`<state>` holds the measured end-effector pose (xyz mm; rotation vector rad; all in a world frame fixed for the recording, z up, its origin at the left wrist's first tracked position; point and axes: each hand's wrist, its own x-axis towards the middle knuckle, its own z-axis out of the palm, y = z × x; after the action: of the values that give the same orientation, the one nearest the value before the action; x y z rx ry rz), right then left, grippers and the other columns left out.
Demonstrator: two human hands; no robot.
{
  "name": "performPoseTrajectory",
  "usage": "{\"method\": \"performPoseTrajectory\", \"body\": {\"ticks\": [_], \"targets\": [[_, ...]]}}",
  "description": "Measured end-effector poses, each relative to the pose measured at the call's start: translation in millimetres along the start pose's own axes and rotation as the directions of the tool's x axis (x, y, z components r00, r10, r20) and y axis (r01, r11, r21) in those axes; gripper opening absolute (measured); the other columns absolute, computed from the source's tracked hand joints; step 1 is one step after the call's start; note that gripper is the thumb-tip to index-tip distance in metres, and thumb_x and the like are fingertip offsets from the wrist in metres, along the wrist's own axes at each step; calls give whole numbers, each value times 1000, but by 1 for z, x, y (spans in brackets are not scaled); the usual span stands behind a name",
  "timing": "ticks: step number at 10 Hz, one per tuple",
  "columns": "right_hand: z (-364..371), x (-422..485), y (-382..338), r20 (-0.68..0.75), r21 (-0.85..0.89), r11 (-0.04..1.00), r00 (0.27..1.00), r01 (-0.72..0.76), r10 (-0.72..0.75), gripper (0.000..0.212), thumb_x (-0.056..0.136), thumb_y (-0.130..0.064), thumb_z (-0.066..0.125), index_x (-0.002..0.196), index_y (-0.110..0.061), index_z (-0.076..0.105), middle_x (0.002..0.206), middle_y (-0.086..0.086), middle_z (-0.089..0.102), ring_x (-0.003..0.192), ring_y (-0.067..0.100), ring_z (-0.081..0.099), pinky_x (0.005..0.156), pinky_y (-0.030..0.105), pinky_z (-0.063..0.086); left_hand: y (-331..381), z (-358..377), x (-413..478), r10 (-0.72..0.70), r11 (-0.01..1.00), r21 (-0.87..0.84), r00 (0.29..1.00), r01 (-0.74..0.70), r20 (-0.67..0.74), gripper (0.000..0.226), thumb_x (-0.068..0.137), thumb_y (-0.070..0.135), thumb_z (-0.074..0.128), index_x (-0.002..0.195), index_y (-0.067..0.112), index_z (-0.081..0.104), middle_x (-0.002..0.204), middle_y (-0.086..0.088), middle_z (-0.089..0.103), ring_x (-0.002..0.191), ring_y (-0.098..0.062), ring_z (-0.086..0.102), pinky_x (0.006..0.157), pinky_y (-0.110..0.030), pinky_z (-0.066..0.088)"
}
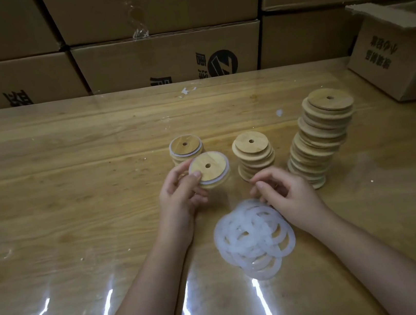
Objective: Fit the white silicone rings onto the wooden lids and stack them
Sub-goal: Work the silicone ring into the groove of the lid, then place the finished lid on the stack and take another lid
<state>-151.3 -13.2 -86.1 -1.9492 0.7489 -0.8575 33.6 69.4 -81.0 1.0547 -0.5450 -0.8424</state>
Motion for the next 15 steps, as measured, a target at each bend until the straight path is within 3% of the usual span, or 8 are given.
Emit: {"method": "performPoseTrajectory", "body": {"ticks": [3,6,8,10,11,12,14,15], "targets": [[-1,4,2,38,2,997,996,-79,79,14,90,-12,56,85,-21,65,71,-5,68,66,12,63,69,38,54,17,-7,13,26,974,-217,981,-68,-190,23,88,13,59,110,21,61,77,4,71,58,-5,62,51,-17,50],[-1,4,2,42,27,995,995,-94,93,14,90,-12,57,84,-21,65,70,-5,68,65,10,64,67,32,54,38,5,32,58,991,-105,974,-82,-220,28,89,12,61,115,21,59,77,3,68,59,-6,59,58,-17,51],[-2,4,4,48,37,994,994,-103,101,15,90,-11,56,83,-22,65,70,-5,68,66,11,64,68,32,55,42,18,53,89,994,88,951,-65,-296,35,87,16,66,117,13,48,83,-4,63,66,-9,61,57,-14,51],[-2,5,5,44,50,993,994,-107,105,14,90,-12,57,83,-22,65,70,-5,68,65,12,64,67,30,54,28,13,59,192,949,305,918,-84,-346,28,87,15,66,105,9,47,77,0,59,52,0,59,55,-14,50],[-2,5,5,51,50,993,993,-111,108,14,90,-13,57,83,-22,65,71,-5,68,66,13,64,68,33,54,25,12,61,210,933,353,905,-72,-371,25,87,18,65,105,11,50,94,-8,60,67,-10,59,57,-17,51],[-2,5,5,50,55,992,993,-111,108,15,90,-13,57,82,-23,65,70,-4,68,66,13,64,67,31,54,19,5,65,252,868,496,891,-35,-379,23,85,24,66,102,17,52,110,-10,59,96,-23,61,86,-38,52],[-2,5,4,53,67,991,992,-116,113,14,90,-12,57,83,-21,65,69,-4,68,66,13,64,67,31,54,17,3,65,311,747,663,910,-55,-274,48,83,36,68,124,16,53,129,-4,48,95,-7,57,91,-31,46],[-2,6,4,55,69,990,992,-121,117,13,90,-12,57,83,-20,65,70,-3,68,66,14,64,67,32,54,16,4,62,284,711,703,925,-26,-253,58,83,36,68,132,14,48,133,-6,48,115,-18,53,101,-39,42]]}}
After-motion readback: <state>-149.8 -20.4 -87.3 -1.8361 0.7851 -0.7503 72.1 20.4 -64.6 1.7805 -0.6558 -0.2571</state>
